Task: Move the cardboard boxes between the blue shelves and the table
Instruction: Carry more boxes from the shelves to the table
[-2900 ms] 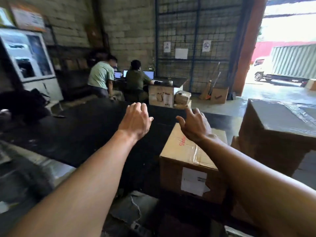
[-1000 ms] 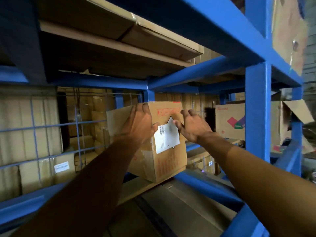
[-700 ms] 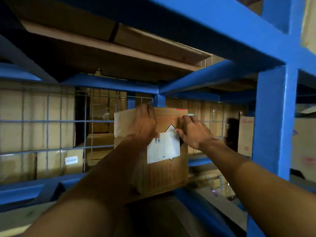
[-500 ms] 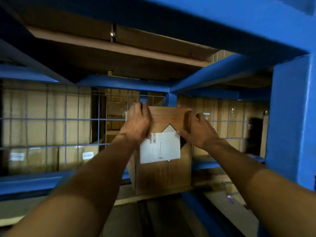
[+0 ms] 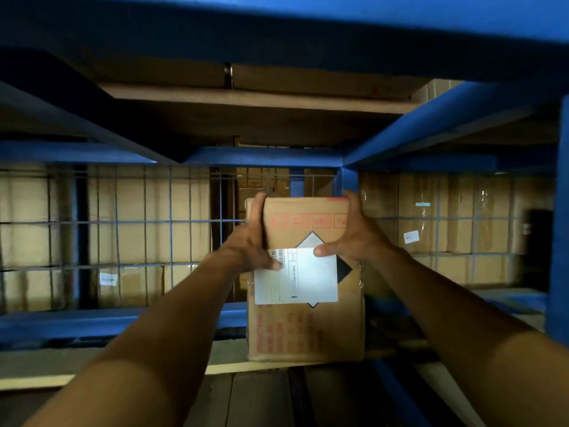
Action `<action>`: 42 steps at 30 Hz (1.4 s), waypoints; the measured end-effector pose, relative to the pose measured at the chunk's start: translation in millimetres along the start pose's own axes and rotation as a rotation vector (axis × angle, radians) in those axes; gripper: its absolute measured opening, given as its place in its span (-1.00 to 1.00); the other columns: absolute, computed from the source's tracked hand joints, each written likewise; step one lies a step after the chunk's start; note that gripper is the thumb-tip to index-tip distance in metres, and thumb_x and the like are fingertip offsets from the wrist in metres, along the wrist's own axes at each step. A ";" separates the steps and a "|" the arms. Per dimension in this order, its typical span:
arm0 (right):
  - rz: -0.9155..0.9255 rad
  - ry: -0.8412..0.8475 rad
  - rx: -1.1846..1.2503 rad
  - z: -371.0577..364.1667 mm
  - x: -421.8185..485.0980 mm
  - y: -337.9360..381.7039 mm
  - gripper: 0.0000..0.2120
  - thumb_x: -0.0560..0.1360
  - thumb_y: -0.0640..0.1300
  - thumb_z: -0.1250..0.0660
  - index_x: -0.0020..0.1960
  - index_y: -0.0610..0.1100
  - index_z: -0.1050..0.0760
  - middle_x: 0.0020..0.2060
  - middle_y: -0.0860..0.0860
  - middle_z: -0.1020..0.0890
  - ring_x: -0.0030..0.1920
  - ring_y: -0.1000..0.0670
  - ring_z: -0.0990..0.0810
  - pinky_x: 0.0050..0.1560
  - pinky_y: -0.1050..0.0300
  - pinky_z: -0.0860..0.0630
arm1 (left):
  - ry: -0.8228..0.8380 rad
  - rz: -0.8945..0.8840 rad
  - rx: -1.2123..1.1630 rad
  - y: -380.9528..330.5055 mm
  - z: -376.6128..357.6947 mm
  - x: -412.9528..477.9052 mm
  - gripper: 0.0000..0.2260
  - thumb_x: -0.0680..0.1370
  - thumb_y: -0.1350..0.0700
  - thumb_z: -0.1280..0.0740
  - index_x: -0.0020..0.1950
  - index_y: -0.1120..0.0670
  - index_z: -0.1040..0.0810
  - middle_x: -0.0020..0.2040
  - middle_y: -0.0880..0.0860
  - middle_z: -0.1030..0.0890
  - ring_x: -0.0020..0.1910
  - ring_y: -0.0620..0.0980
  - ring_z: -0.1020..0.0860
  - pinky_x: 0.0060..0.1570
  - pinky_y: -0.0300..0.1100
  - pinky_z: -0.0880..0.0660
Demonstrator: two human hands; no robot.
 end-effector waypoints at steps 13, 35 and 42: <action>-0.055 -0.110 -0.054 1.0 -57.8 35.8 0.15 0.11 -0.09 -0.70 0.44 0.15 -0.01 0.20 0.05 -0.48 0.23 -0.12 -0.49 0.18 -0.13 -0.50 | -0.031 -0.038 -0.125 1.8 12.8 -42.5 0.21 0.24 0.30 -0.59 0.50 -0.25 0.25 0.20 0.15 -0.55 0.22 0.21 -0.51 0.26 0.19 -0.42; -0.286 -0.404 -0.270 -54.0 -247.8 260.7 0.19 0.11 -0.16 -0.68 0.48 0.07 0.03 0.26 -0.04 -0.48 0.32 -0.19 -0.43 0.37 -0.27 -0.33 | 0.139 -0.464 -0.221 80.4 162.9 -174.4 0.21 0.21 0.26 -0.63 0.50 -0.25 0.18 0.36 0.15 -0.43 0.30 0.20 -0.45 0.20 0.17 -0.46; -0.399 -0.516 -0.415 -53.0 -339.1 341.7 0.11 0.18 -0.04 -0.68 0.48 0.02 -0.01 0.14 -0.01 -0.40 0.28 -0.17 -0.40 0.27 -0.14 -0.36 | 0.232 -0.516 -0.266 78.0 202.3 -241.8 0.24 0.17 0.24 -0.65 0.42 -0.38 0.20 0.27 0.20 -0.43 0.25 0.27 -0.45 0.13 0.29 -0.46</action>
Point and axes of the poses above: each hand's wrist, its own x-axis towards the middle knuckle, its own z-axis out of the back of the hand, y = z × x, the point moved 2 cm from there along x, towards the middle knuckle
